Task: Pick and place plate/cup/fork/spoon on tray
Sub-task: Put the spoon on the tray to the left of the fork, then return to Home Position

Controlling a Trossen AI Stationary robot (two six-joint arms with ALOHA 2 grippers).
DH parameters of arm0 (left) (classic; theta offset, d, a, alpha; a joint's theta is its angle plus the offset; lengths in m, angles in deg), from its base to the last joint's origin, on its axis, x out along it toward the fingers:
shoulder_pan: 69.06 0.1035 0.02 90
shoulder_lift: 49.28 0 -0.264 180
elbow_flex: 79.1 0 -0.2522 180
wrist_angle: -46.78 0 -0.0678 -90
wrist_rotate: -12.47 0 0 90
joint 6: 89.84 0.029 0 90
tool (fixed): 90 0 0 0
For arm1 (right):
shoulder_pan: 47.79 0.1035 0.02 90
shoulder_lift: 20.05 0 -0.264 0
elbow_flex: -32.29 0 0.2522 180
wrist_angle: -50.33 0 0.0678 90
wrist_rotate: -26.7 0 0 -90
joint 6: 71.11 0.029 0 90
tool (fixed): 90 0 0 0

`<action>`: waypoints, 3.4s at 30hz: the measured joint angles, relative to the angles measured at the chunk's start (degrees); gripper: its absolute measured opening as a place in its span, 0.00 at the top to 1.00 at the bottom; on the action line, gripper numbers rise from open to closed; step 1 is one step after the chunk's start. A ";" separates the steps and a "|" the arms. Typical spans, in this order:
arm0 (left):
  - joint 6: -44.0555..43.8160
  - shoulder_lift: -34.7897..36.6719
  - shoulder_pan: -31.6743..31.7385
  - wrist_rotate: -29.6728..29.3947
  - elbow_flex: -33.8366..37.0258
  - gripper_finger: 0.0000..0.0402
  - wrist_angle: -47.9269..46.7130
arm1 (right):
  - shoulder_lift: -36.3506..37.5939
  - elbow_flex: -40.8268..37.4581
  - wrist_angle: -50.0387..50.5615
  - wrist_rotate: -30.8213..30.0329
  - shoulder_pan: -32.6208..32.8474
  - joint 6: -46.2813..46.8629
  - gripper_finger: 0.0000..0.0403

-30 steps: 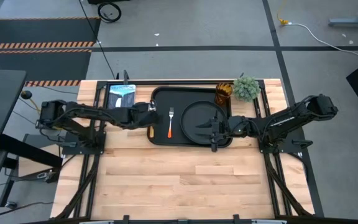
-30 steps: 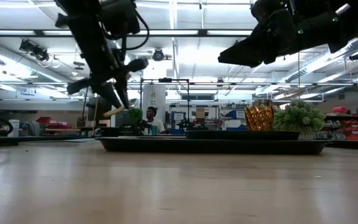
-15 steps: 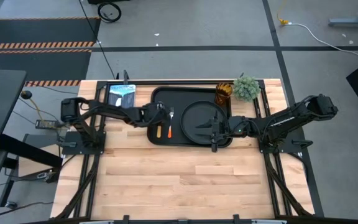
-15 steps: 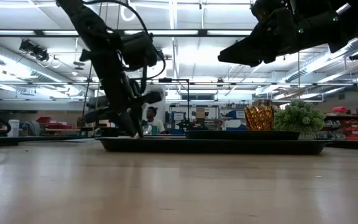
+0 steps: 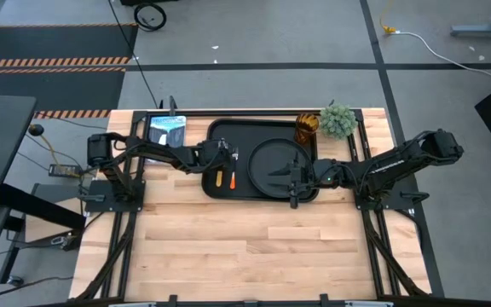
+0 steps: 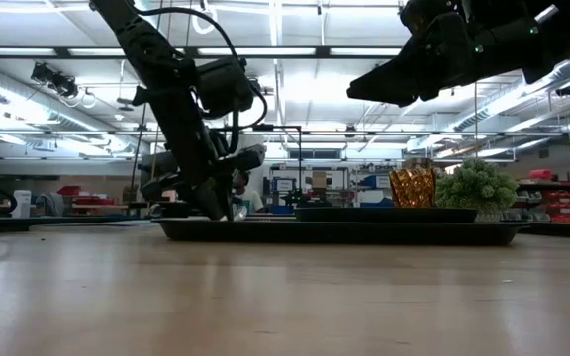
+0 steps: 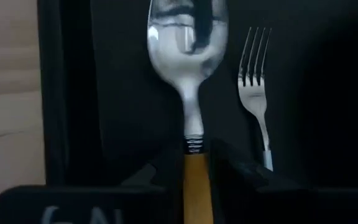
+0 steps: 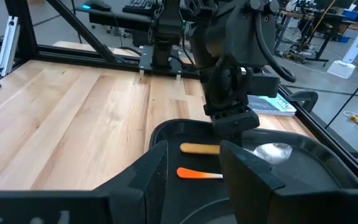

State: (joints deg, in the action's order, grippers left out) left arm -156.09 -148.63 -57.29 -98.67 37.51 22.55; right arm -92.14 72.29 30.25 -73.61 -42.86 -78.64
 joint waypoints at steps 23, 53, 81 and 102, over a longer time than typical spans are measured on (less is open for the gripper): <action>35.20 0.91 -2.64 -0.22 -0.02 0.63 -1.98 | 0.02 -6.43 -13.90 10.97 -10.97 11.30 0.64; 60.02 32.03 -8.78 -1.42 8.08 0.65 -2.72 | 2.74 -25.92 -46.46 17.80 -20.33 19.52 0.69; 53.20 78.76 -9.11 16.49 31.93 0.65 2.09 | 8.02 -25.92 -46.20 24.40 -30.34 24.07 0.85; 53.43 90.51 -9.13 16.54 33.24 0.65 -7.49 | 8.00 -25.92 -45.12 23.41 -30.60 25.81 0.85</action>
State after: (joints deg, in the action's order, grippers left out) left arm -102.65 -58.12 -66.42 -82.13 70.76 15.07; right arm -84.14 46.37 -14.87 -50.20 -73.46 -52.83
